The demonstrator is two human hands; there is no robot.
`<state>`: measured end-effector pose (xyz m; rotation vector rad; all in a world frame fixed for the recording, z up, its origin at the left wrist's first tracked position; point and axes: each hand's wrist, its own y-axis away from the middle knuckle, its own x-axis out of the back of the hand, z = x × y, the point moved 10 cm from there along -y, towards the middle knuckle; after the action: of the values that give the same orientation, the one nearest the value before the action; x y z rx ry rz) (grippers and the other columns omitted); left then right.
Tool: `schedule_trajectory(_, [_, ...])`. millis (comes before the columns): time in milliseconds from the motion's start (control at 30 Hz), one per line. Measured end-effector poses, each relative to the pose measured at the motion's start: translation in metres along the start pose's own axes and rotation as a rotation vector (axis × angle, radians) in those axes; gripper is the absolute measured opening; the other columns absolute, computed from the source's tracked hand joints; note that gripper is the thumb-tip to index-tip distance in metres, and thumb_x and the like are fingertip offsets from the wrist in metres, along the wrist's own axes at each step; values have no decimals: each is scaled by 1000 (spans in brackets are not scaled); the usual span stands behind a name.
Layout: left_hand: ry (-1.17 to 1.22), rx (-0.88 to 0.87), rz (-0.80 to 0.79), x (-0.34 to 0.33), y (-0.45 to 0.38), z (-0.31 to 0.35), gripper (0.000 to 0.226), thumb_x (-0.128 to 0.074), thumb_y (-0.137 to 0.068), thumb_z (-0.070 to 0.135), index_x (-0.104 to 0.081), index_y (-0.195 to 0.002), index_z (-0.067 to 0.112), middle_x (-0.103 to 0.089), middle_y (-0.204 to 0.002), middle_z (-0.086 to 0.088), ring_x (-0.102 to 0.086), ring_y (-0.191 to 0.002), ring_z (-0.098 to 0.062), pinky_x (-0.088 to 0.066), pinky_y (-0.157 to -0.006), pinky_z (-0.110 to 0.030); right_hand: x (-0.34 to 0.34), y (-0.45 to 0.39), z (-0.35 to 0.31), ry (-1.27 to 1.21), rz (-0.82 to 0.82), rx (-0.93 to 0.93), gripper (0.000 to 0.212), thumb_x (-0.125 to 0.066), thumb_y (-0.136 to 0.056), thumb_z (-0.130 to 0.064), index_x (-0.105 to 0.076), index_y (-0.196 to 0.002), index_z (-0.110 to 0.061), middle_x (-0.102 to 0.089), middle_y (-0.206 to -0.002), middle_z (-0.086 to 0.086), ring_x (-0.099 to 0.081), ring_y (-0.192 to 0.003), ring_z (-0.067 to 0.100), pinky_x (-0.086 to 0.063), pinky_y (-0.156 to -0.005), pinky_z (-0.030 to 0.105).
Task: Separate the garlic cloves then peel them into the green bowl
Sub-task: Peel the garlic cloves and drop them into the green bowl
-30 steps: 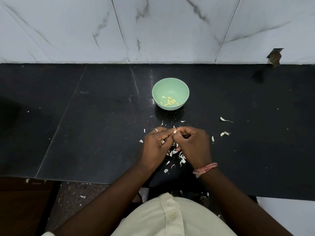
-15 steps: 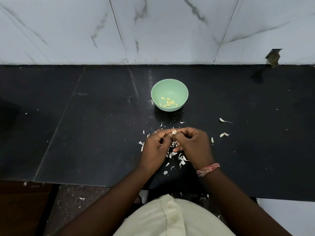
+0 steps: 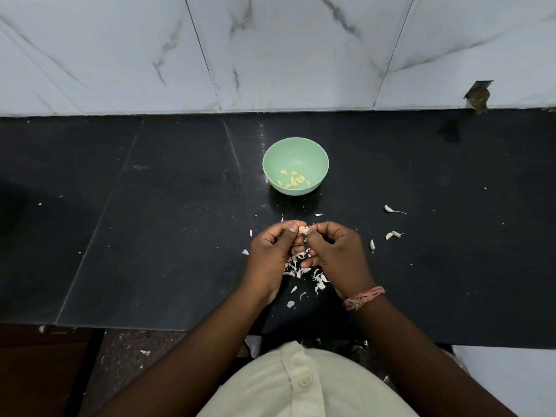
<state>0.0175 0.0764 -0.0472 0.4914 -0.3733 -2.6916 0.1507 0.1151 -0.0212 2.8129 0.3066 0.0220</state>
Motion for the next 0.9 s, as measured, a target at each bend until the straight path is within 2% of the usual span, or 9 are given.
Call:
schedule_trajectory(167, [98,28,-49,-5,3,-6,21,-63,-96,13,-71,-113,3,-72,-92,-13,-67,-79,-15,-57,-74,-25,2,0,3,-34,13,-22,10,-61,-93,4,-69,-88,1,-70,-70,9,-65,-55,16,-59,-50,28])
schedule_trajectory(300, [146,54,-22,-6,4,-6,14,-61,-94,-4,-70,-103,2,-71,-86,-13,-68,-70,-14,-57,-68,-21,2,-1,5,-34,5,-26,11,-60,-93,4,-69,-88,2,-66,-65,7,-62,-53,15,-58,-49,29])
schedule_trajectory(400, [292,129,-13,-8,6,-12,14,-56,-96,-3,-69,-101,2,-72,-85,-11,-68,-77,-15,-59,-72,-22,3,0,15,-100,31,-75,11,-59,-94,3,-69,-89,2,-62,-66,6,-58,-53,11,-58,-50,30])
schedule_trajectory(467, [361,166,5,-5,7,-15,14,-55,-97,-2,-69,-101,1,-74,-92,-13,-72,-84,-17,-61,-78,-24,11,0,22,-88,85,-107,10,-60,-94,1,-69,-90,0,-59,-67,6,-56,-51,10,-59,-51,30])
schedule_trajectory(567, [347,171,16,-3,8,-16,15,-59,-96,0,-69,-108,2,-75,-101,-18,-75,-91,-22,-62,-80,-27,24,-1,25,59,120,-67,14,-60,-94,0,-70,-88,-6,-64,-68,6,-64,-54,14,-62,-58,33])
schedule_trajectory(633, [305,152,36,-1,8,-16,19,-63,-94,0,-69,-112,2,-76,-100,-16,-75,-89,-20,-61,-77,-26,25,-1,22,164,119,-12,21,-56,-95,0,-72,-90,-12,-71,-79,7,-70,-65,15,-63,-65,35])
schedule_trajectory(700, [280,132,54,1,8,-17,23,-65,-93,-1,-71,-114,2,-76,-98,-13,-73,-86,-17,-61,-79,-24,23,0,17,264,138,37,25,-52,-92,-7,-73,-89,-19,-74,-83,2,-72,-74,14,-62,-67,35])
schedule_trajectory(800, [256,123,72,5,7,-20,22,-63,-95,-1,-72,-115,3,-73,-95,-11,-69,-85,-15,-60,-80,-23,22,1,4,414,182,121,17,-59,-88,-22,-75,-82,-21,-72,-71,-6,-69,-69,11,-58,-67,32])
schedule_trajectory(900, [244,99,77,7,7,-18,22,-63,-94,-3,-71,-113,3,-72,-92,-10,-68,-82,-15,-59,-76,-22,22,-1,-4,511,192,183,12,-66,-90,-17,-78,-90,-19,-73,-76,-9,-67,-72,3,-56,-74,28])
